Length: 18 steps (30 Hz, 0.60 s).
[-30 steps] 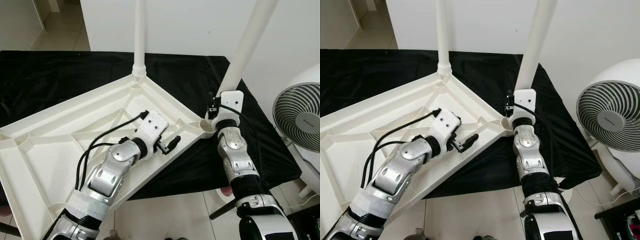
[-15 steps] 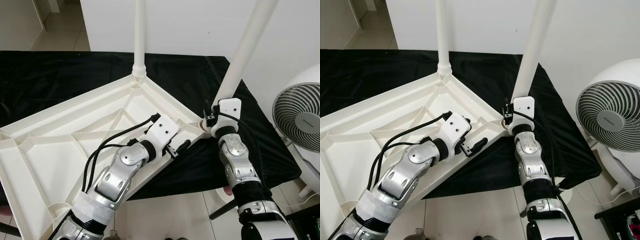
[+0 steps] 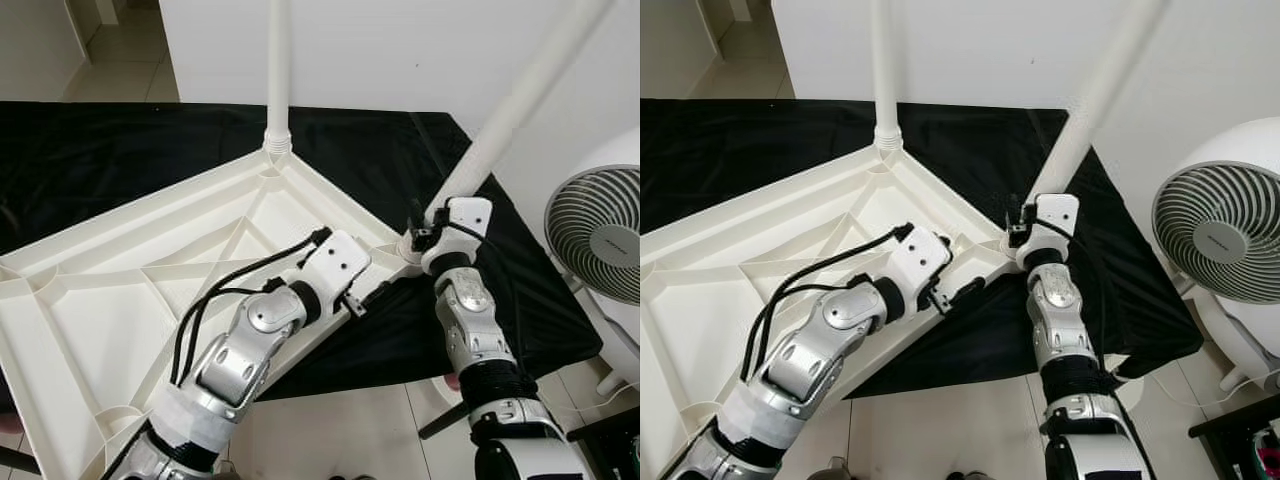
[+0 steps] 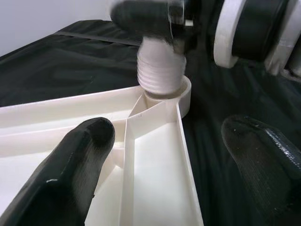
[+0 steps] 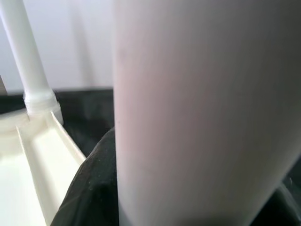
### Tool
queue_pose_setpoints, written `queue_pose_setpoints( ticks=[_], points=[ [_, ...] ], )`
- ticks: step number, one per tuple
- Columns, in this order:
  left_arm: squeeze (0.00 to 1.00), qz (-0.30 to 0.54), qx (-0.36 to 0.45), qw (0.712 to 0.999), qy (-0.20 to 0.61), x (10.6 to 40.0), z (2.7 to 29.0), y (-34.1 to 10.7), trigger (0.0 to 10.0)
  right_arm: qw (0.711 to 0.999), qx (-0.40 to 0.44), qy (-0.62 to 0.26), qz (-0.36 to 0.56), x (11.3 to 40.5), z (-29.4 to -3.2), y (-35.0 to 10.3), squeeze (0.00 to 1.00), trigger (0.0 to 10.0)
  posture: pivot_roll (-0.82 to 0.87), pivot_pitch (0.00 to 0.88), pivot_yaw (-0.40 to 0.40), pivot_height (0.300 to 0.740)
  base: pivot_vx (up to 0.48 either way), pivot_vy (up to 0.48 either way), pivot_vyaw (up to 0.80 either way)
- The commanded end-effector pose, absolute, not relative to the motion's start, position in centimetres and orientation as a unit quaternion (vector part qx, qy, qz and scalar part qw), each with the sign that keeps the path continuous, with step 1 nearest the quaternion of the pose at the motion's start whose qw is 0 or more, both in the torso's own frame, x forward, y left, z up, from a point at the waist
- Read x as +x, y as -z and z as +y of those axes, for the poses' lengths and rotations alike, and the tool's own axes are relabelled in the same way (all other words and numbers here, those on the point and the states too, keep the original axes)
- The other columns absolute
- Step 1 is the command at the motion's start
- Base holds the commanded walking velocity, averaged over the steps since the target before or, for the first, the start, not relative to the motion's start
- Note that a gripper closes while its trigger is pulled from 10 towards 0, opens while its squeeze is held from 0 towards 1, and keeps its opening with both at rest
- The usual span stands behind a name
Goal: Building children table
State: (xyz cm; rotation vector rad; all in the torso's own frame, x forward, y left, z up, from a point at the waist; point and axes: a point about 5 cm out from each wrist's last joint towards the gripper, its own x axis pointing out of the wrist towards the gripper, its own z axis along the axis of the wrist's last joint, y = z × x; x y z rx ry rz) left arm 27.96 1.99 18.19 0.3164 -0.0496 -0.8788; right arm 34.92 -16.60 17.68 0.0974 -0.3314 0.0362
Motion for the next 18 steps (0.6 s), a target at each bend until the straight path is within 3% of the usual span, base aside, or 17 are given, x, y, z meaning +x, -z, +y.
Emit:
queue_pose_setpoints(
  ticks=[1,11,12,16,18],
  points=[
    [0.0,-0.014,0.159,0.887,0.432,28.0,1.5,-18.0,10.0,0.977,0.065,-0.006,-0.203,34.8,-17.1,-19.3,0.0,10.0,0.18,0.071,-0.059,0.74,0.0,0.0,0.0],
    [0.0,0.049,0.166,0.892,0.416,29.1,0.2,-16.6,9.9,0.966,0.065,0.031,-0.25,34.3,-18.8,-21.6,0.0,10.0,0.17,0.076,-0.048,0.74,0.0,0.0,0.0],
    [0.0,0.066,0.164,0.893,0.414,29.2,0.0,-16.2,8.2,0.965,0.066,0.031,-0.253,34.3,-18.9,-21.7,0.0,10.0,0.16,0.077,-0.043,0.74,0.0,0.0,0.0],
    [0.0,0.082,0.161,0.893,0.411,29.3,-0.1,-15.8,8.2,0.964,0.068,0.031,-0.255,34.2,-19.0,-21.9,0.0,10.0,0.16,0.078,-0.041,0.74,0.0,0.0,0.0],
    [0.0,0.12,0.164,0.899,0.388,29.8,-0.1,-14.7,10.0,0.963,0.069,0.032,-0.259,34.1,-19.1,-22.1,0.0,10.0,0.15,0.081,-0.033,0.74,0.0,0.0,0.0]
  ],
)
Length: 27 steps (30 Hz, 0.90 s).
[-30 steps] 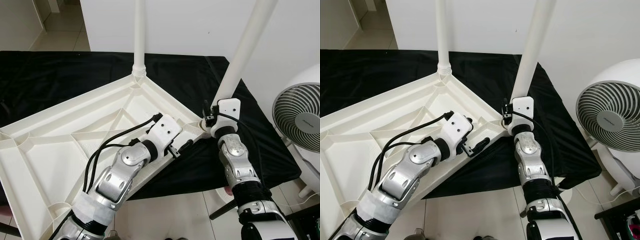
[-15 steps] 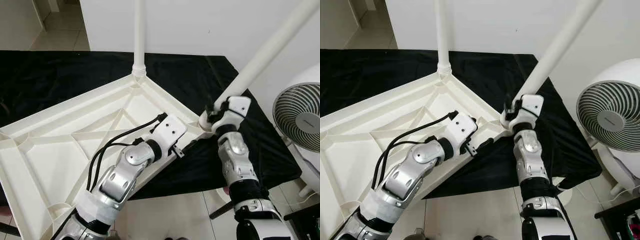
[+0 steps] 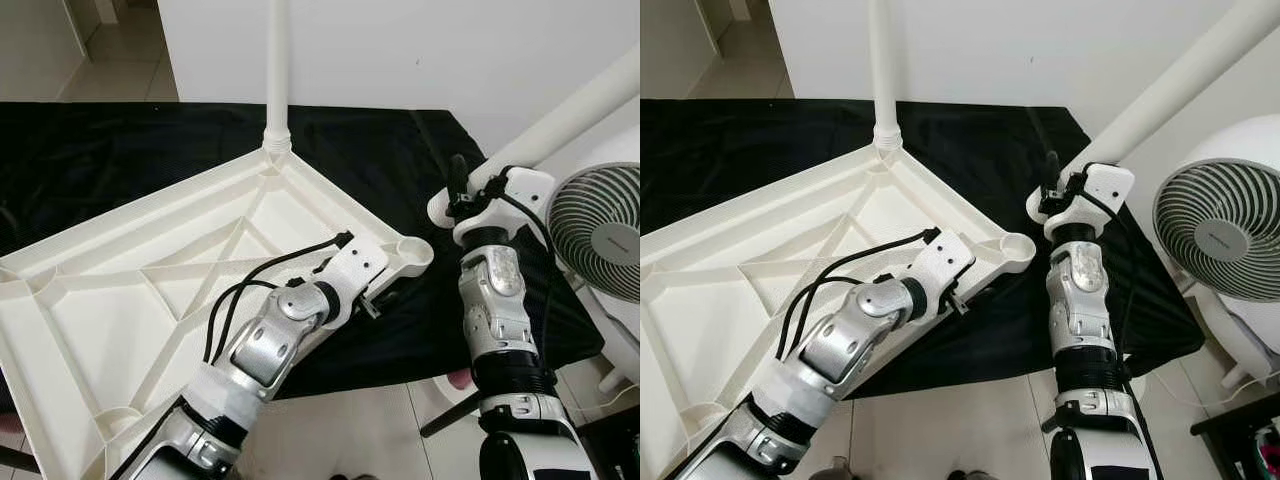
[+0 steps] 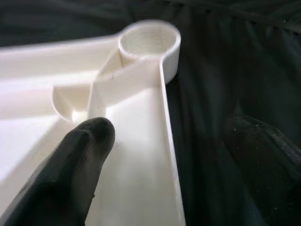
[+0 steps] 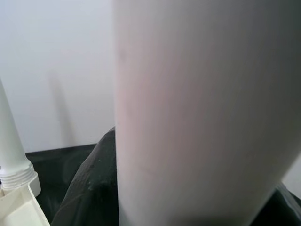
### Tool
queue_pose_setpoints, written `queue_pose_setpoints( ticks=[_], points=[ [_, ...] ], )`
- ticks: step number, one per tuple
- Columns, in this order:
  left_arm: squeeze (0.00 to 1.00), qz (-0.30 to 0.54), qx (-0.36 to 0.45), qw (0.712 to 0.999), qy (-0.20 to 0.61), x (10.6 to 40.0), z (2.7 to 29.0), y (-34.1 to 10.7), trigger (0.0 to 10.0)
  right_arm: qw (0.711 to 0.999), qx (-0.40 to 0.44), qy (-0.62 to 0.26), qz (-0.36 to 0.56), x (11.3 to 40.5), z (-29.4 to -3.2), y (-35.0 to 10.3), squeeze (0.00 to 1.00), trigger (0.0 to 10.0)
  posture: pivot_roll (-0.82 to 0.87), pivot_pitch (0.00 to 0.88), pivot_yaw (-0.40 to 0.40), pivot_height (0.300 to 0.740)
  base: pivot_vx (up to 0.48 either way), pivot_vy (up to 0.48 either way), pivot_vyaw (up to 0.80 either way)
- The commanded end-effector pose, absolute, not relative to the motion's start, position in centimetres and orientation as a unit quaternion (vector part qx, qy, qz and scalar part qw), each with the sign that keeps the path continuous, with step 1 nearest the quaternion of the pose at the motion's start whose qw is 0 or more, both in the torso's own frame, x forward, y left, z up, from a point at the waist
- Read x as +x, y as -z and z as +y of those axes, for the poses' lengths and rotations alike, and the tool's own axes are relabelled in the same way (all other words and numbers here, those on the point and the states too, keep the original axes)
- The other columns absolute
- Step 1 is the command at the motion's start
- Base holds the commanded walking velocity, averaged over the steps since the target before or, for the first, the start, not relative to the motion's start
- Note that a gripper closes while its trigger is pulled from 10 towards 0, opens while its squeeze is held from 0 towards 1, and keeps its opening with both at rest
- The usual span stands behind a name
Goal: Building children table
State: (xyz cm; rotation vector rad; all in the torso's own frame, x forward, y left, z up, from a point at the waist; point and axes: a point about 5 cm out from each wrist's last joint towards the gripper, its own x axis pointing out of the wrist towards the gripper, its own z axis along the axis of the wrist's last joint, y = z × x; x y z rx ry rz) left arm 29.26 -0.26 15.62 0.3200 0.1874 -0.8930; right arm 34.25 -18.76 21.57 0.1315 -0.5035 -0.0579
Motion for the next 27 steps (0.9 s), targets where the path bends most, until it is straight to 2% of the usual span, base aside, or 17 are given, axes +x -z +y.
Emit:
queue_pose_setpoints(
  ticks=[1,6,7,8,9,10,18,25,27],
  points=[
    [0.0,0.12,0.164,0.899,0.388,29.8,-0.1,-14.7,10.0,0.963,0.069,0.032,-0.259,34.1,-19.1,-22.1,0.0,10.0,0.15,0.081,-0.033,0.74,0.0,0.0,0.0],
    [0.0,0.169,0.178,0.909,0.338,30.8,0.5,-13.3,10.0,0.962,0.069,0.034,-0.261,33.8,-19.1,-22.3,0.0,10.0,0.15,0.081,-0.025,0.74,0.0,0.0,0.0],
    [0.0,0.185,0.166,0.91,0.331,30.9,0.6,-13.1,7.3,0.962,0.07,0.035,-0.261,33.8,-19.0,-22.3,0.0,10.0,0.15,0.081,-0.025,0.74,0.0,0.0,0.0],
    [0.0,0.185,0.166,0.91,0.331,30.9,0.6,-13.1,7.3,0.962,0.07,0.035,-0.261,33.8,-19.0,-22.3,0.0,10.0,0.15,0.081,-0.025,0.74,0.0,0.0,0.0],
    [0.0,0.193,0.163,0.912,0.324,31.1,0.8,-13.1,6.9,0.962,0.071,0.036,-0.261,33.8,-19.0,-22.3,0.0,10.0,0.16,0.08,-0.022,0.74,0.0,0.0,0.0],
    [0.0,0.197,0.162,0.913,0.319,31.2,0.9,-13.1,0.0,0.962,0.071,0.036,-0.261,33.7,-18.9,-22.3,0.0,10.0,0.16,0.08,-0.022,0.74,0.0,0.0,0.0],
    [0.0,0.191,0.187,0.909,0.32,31.4,1.8,-13.3,0.0,0.962,0.075,0.038,-0.259,33.8,-18.8,-22.2,0.0,10.0,0.16,0.079,-0.015,0.74,0.0,0.0,0.0],
    [0.0,0.187,0.22,0.888,0.357,30.0,4.2,-13.6,0.0,0.963,0.076,0.037,-0.254,33.7,-18.7,-22.1,0.0,10.0,0.17,0.086,-0.01,0.74,0.0,0.0,0.0],
    [0.0,0.187,0.22,0.888,0.357,30.0,4.2,-13.6,0.0,0.963,0.076,0.037,-0.254,33.7,-18.7,-22.1,0.0,10.0,0.17,0.086,-0.01,0.74,0.0,0.0,0.0]
  ],
)
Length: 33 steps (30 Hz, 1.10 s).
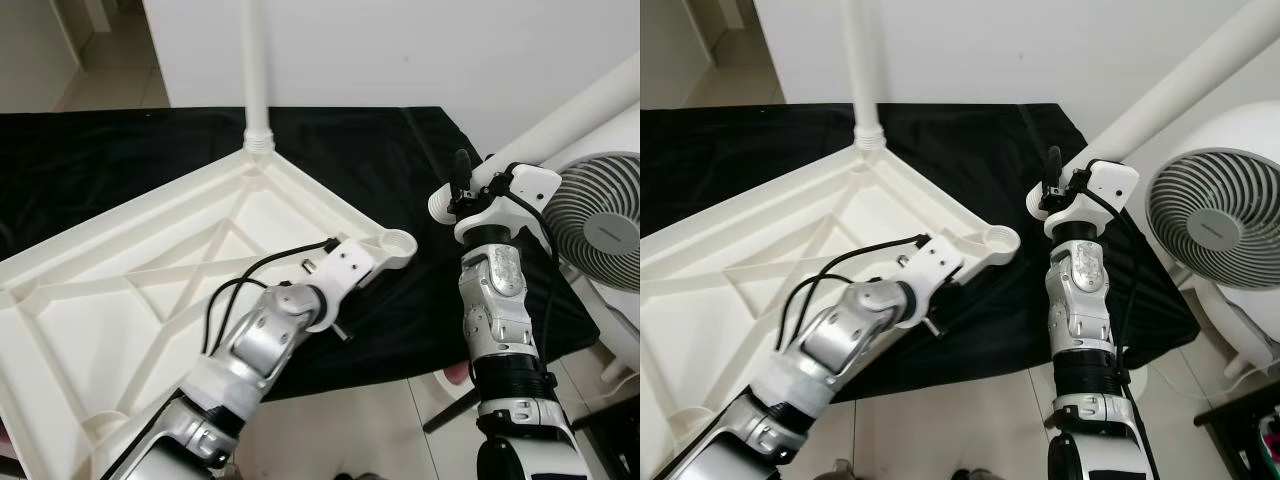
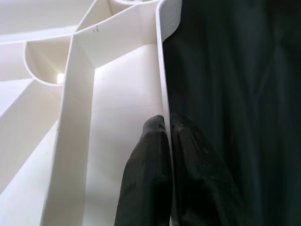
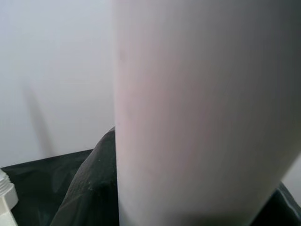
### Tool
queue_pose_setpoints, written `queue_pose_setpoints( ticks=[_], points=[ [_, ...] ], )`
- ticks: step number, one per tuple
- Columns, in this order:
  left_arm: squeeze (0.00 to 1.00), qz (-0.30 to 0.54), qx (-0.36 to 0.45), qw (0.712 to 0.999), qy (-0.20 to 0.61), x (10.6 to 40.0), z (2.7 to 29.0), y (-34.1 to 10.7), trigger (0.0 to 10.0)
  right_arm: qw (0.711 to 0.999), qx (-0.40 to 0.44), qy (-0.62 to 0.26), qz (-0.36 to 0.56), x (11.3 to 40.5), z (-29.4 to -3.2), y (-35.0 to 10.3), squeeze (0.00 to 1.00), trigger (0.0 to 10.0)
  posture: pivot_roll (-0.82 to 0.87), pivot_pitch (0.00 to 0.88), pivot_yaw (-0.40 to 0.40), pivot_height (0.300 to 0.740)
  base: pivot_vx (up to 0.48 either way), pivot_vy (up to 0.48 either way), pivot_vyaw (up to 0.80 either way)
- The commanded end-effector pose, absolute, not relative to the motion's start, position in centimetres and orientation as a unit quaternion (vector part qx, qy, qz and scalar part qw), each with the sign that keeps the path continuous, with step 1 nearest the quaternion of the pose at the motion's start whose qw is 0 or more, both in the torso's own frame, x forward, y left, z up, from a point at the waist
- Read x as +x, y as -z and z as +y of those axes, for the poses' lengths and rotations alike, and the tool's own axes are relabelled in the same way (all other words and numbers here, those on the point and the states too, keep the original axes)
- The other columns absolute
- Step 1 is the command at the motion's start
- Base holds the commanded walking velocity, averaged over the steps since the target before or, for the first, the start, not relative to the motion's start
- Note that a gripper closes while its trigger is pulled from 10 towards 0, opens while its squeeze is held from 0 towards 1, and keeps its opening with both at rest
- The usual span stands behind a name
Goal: Building children table
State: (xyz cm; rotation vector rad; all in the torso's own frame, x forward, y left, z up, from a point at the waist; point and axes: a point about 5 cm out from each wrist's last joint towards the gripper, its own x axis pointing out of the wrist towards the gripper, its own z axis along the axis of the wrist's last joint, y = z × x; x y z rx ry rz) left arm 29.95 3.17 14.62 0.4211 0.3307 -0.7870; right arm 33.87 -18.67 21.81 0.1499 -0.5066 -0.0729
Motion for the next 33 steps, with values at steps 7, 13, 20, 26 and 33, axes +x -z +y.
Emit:
queue_pose_setpoints(
  ticks=[7,13,20,26,33],
  points=[
    [0.0,0.2,0.245,0.864,0.392,28.2,7.2,-13.3,0.0,0.965,0.076,0.035,-0.249,33.9,-18.6,-21.8,0.0,10.0,0.18,0.087,-0.01,0.74,0.0,0.0,0.0],
    [0.0,0.173,0.244,0.842,0.45,26.7,7.2,-14.4,0.0,0.966,0.074,0.03,-0.247,34.1,-18.4,-21.8,0.0,10.0,0.19,0.088,-0.017,0.74,0.0,0.0,0.0],
    [0.0,0.144,0.23,0.815,0.512,25.3,6.4,-15.7,7.3,0.966,0.068,0.027,-0.246,34.2,-18.5,-22.0,0.0,10.0,0.19,0.088,-0.023,0.74,0.0,0.0,0.0],
    [1.0,0.145,0.172,0.785,0.577,24.2,5.2,-16.4,10.0,0.968,0.063,0.022,-0.244,34.4,-18.5,-22.0,0.0,10.0,0.18,0.081,-0.033,0.74,0.0,0.0,0.0],
    [0.0,0.123,0.179,0.76,0.612,23.9,5.7,-17.2,10.0,0.969,0.06,0.008,-0.239,34.7,-18.2,-22.0,0.0,10.0,0.18,0.071,-0.045,0.74,0.0,0.0,0.0]
  ],
)
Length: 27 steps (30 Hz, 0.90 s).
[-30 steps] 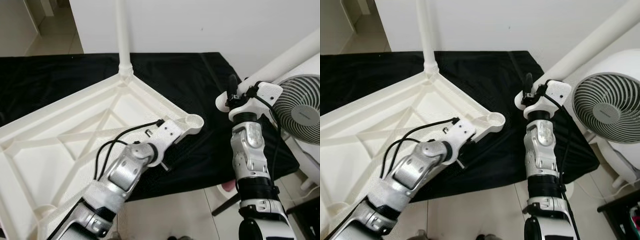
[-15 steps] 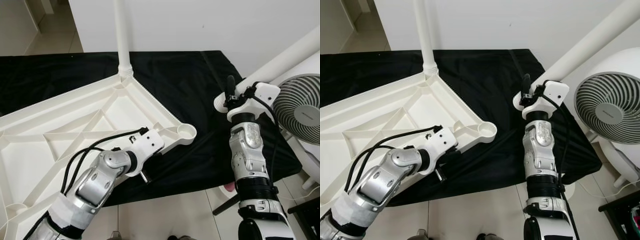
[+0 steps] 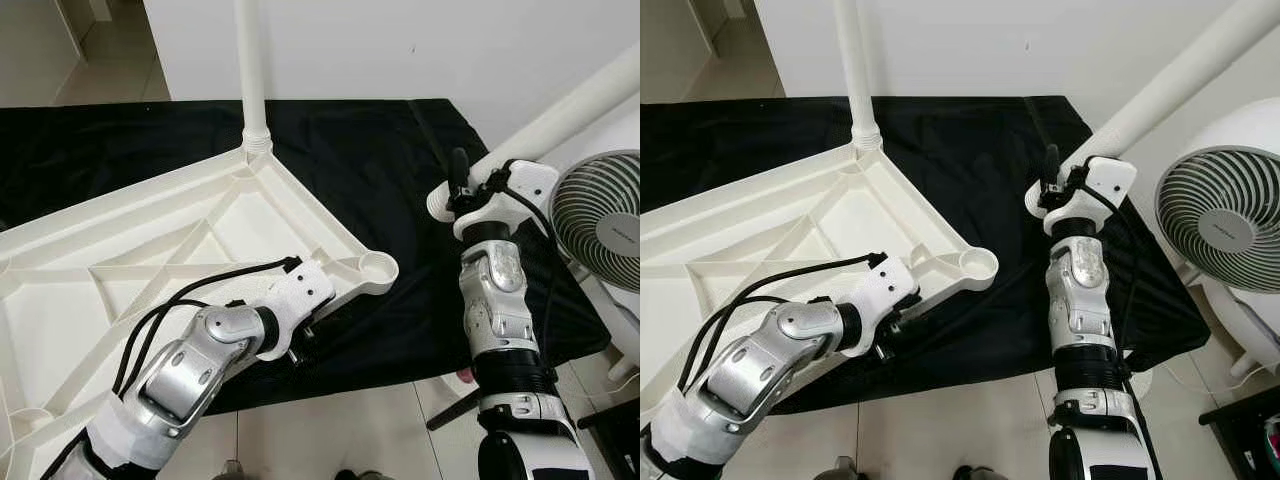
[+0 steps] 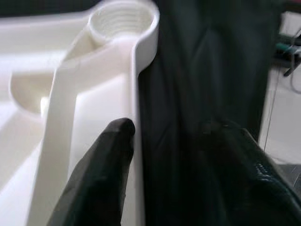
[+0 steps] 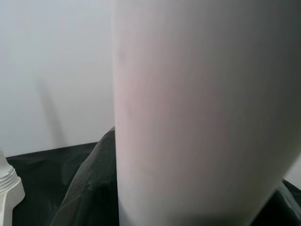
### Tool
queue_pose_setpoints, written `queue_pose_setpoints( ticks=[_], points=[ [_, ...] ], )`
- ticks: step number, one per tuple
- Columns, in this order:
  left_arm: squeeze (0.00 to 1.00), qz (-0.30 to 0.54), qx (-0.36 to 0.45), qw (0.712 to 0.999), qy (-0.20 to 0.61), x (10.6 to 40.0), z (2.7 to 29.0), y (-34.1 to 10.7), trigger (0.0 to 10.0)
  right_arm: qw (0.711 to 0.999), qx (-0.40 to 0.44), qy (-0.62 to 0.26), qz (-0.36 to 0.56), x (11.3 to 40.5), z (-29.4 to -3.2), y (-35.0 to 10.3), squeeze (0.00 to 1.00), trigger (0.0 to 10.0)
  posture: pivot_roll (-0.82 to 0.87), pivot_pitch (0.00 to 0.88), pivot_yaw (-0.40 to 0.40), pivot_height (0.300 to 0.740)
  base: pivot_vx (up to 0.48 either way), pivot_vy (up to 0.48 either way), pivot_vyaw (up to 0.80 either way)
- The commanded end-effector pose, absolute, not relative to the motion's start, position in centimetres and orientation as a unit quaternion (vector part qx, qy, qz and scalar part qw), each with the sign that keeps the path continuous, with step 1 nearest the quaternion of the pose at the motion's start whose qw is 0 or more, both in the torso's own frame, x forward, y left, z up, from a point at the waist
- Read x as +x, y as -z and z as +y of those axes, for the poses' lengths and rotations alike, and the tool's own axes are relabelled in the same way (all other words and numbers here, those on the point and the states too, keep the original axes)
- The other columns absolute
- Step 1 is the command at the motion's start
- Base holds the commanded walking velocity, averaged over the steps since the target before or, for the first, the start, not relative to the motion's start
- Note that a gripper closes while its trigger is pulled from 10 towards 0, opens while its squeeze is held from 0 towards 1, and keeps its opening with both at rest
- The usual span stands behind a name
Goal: Building children table
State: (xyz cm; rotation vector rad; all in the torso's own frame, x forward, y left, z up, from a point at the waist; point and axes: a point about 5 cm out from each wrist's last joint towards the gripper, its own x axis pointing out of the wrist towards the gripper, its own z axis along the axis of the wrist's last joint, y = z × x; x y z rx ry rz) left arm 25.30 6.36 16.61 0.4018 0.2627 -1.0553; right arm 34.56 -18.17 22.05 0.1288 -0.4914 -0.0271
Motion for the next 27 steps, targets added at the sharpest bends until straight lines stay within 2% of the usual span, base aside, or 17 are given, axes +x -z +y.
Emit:
queue_pose_setpoints(
  ticks=[1,4,7,10,11,12,14,27],
  points=[
    [0.0,0.113,0.178,0.762,0.612,24.1,5.8,-17.6,10.0,0.97,0.059,0.005,-0.237,34.8,-18.1,-22.0,0.0,10.0,0.18,0.071,-0.045,0.74,0.0,0.0,0.0],
    [0.0,0.107,0.159,0.781,0.595,24.9,5.9,-18.1,10.0,0.971,0.061,-0.004,-0.231,34.9,-17.8,-21.8,0.0,10.0,0.18,0.07,-0.049,0.74,0.0,0.0,0.0],
    [0.0,0.077,0.13,0.829,0.539,26.9,5.9,-19.4,10.0,0.976,0.051,-0.045,-0.208,35.1,-16.5,-21.0,0.0,10.0,0.18,0.065,-0.058,0.74,0.0,0.0,0.0],
    [0.0,0.067,0.121,0.845,0.517,27.5,5.9,-19.8,10.0,0.978,0.042,-0.055,-0.198,35.1,-16.1,-20.7,0.0,10.0,0.18,0.065,-0.058,0.74,0.0,0.0,0.0],
    [0.0,0.05,0.111,0.863,0.491,28.1,5.9,-20.3,10.0,0.98,0.032,-0.066,-0.184,35.2,-15.6,-20.3,0.0,10.0,0.18,0.061,-0.065,0.74,0.0,0.0,0.0],
    [0.0,0.05,0.111,0.863,0.491,28.1,5.9,-20.3,10.0,0.98,0.032,-0.066,-0.184,35.2,-15.6,-20.3,0.0,10.0,0.18,0.061,-0.065,0.74,0.0,0.0,0.0],
    [0.0,0.015,0.081,0.887,0.454,28.7,5.7,-21.3,10.0,0.984,0.009,-0.088,-0.154,35.5,-14.8,-19.5,0.0,10.0,0.18,0.058,-0.073,0.74,0.0,0.0,0.0],
    [0.0,-0.018,0.079,0.916,0.393,29.1,5.5,-21.1,10.0,0.982,-0.036,-0.14,-0.119,35.9,-12.5,-18.4,0.0,10.0,0.2,0.055,-0.086,0.74,0.0,0.0,0.0]
  ],
)
